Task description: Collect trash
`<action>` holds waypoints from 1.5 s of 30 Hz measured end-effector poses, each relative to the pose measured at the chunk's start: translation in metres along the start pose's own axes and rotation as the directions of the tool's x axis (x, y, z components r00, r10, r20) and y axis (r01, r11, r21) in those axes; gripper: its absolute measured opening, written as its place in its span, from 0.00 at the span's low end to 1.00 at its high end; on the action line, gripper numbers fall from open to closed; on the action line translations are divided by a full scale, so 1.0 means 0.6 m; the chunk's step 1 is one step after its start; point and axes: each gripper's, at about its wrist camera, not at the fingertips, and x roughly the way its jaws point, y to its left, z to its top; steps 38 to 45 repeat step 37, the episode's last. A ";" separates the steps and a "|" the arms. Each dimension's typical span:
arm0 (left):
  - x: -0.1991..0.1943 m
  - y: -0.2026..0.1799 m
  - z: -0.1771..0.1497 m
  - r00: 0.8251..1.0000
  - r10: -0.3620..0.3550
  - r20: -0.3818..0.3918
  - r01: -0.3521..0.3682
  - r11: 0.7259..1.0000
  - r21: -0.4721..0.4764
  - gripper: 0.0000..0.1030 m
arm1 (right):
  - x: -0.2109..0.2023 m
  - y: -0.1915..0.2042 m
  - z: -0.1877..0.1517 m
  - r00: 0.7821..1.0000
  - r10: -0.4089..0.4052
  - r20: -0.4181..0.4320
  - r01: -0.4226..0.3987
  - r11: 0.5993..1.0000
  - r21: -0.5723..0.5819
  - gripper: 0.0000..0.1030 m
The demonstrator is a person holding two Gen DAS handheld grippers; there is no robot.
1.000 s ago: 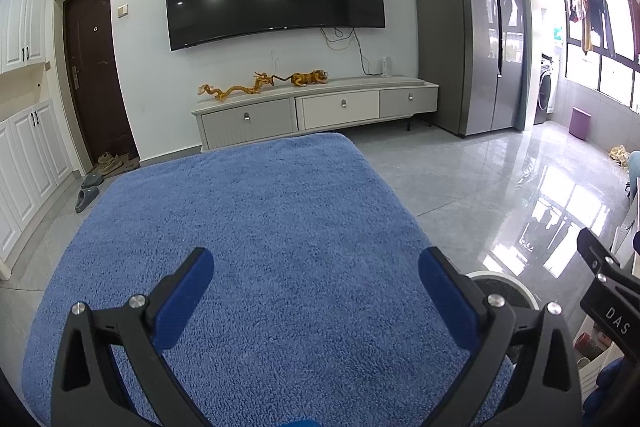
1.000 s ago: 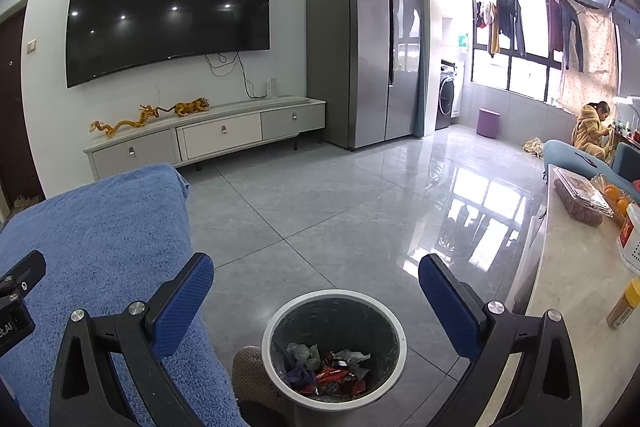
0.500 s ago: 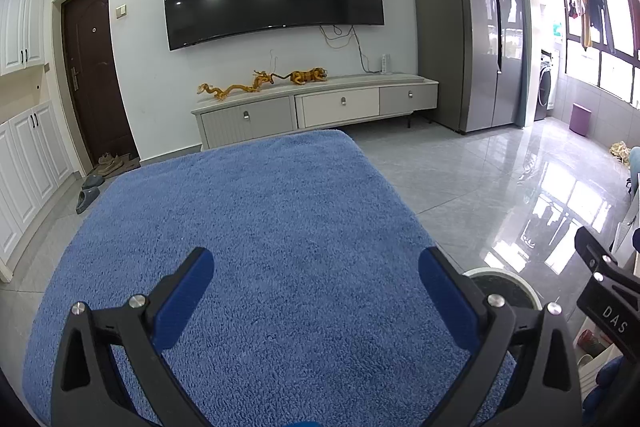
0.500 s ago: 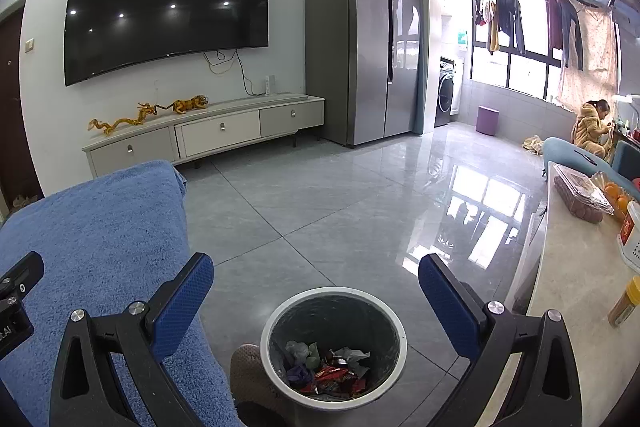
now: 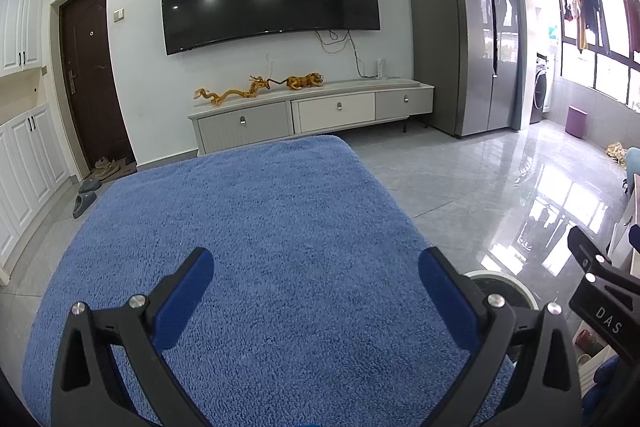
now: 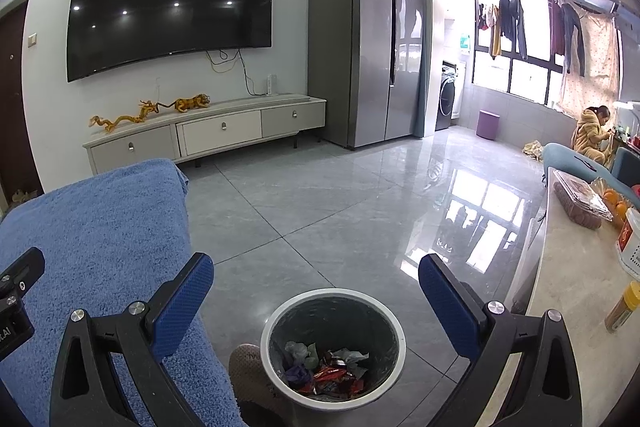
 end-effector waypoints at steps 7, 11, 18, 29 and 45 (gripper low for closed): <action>-0.007 -0.001 -0.002 1.000 -0.003 0.018 0.002 1.000 0.018 1.00 | -0.009 0.004 -0.002 1.000 0.000 0.007 0.000 1.000 0.000 1.00; -0.009 -0.002 -0.002 1.000 0.006 0.019 -0.006 1.000 0.024 1.00 | -0.011 0.005 -0.001 1.000 0.004 0.007 -0.004 1.000 -0.004 1.00; -0.019 0.001 0.001 1.000 0.012 0.024 -0.012 1.000 0.019 1.00 | -0.022 0.004 0.005 1.000 0.004 0.019 -0.004 1.000 -0.004 1.00; -0.034 0.008 0.004 1.000 0.007 0.028 -0.007 1.000 0.008 1.00 | -0.041 0.001 0.009 0.999 0.006 0.041 -0.006 1.000 -0.004 1.00; -0.040 0.004 0.004 1.000 0.000 0.030 0.000 1.000 0.003 1.00 | -0.046 -0.002 0.006 0.999 0.003 0.049 -0.003 1.000 0.001 1.00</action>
